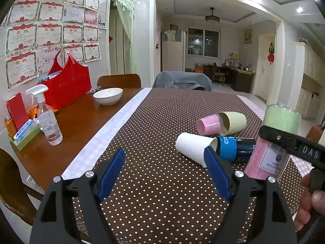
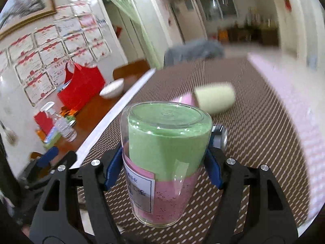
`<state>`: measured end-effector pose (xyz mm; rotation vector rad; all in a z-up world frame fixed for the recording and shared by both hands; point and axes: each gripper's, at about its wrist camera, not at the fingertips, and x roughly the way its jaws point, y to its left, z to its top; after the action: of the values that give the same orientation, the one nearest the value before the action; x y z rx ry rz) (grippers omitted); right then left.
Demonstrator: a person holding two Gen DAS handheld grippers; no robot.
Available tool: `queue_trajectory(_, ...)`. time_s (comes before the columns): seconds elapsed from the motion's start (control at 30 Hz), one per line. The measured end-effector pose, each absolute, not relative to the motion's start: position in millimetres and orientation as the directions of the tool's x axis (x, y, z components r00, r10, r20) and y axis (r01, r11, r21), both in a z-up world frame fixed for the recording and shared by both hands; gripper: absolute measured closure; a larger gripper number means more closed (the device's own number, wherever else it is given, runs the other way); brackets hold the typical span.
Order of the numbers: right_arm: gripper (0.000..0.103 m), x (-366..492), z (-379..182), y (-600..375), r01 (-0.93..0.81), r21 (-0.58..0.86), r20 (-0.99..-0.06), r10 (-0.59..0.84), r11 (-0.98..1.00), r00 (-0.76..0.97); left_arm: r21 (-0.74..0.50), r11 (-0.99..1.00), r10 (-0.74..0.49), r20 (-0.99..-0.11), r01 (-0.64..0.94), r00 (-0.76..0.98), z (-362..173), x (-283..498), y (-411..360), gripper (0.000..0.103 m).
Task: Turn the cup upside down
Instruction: 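Lift the jar with the right tool away from the blue can, then lower the jar upright onto the runner beside the blue can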
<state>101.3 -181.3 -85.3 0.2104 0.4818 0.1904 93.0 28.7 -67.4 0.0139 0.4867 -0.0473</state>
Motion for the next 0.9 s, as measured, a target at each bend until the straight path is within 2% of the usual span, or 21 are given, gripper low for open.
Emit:
queue_trajectory(0.1,0.034,94,-92,-176,-0.121,0.152,-0.375,0.170,0.981,0.911,-0.005,0.999,-0.043,-0.461,0.046,0.886,-66,90,28,0.024)
queue_trajectory(0.57,0.034,99,-122,-161,-0.103,0.023,-0.330,0.105,0.994,0.938,0.000,0.999,-0.029,-0.470,0.033,0.882,-69,82,22,0.024)
queue_trajectory(0.83,0.033,107,-141,-160,-0.100,0.023,-0.390,0.101,0.995,0.915,-0.004,1.000,-0.027,-0.475,0.028,0.879,-72,82,24,0.024)
queue_trajectory(0.9,0.029,106,-144,-164,-0.118,0.053,-0.411,0.130,0.992,0.902,-0.004,1.000,-0.028,-0.477,0.030,0.878,-73,82,24,0.024)
